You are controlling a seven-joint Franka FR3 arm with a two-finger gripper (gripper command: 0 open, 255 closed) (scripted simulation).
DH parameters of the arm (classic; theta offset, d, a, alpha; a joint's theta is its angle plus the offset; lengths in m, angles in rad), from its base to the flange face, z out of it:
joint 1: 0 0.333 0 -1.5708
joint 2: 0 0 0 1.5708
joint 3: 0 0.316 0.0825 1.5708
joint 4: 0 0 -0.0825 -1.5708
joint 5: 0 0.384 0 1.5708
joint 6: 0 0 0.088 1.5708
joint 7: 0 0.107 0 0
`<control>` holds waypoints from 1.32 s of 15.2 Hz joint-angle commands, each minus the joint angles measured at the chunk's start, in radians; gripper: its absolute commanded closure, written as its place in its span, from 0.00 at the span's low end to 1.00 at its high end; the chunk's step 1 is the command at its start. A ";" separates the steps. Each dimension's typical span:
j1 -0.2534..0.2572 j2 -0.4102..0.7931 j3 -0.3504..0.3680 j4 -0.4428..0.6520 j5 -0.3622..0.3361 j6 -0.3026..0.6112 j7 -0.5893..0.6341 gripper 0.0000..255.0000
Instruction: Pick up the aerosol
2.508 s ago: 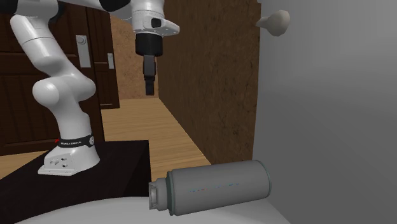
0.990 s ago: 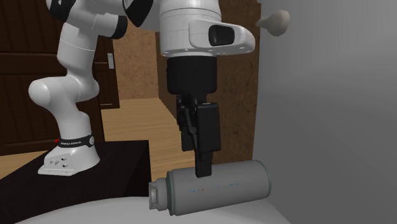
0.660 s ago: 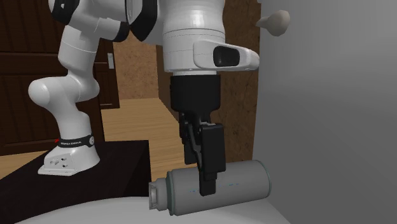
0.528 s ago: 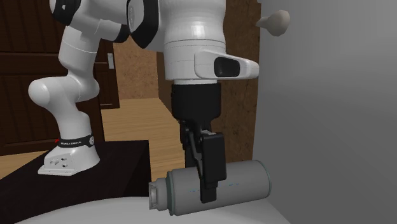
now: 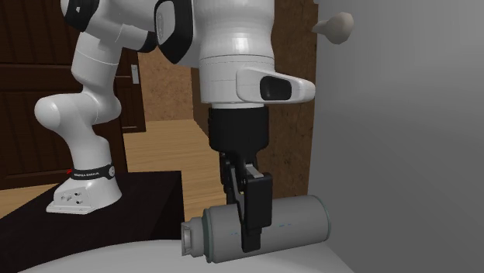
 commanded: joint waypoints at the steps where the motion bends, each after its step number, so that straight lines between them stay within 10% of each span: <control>1: 0.000 0.001 0.000 -0.001 0.000 0.001 0.000 1.00; 20: -0.004 -0.046 -0.019 0.138 -0.032 -0.177 0.022 1.00</control>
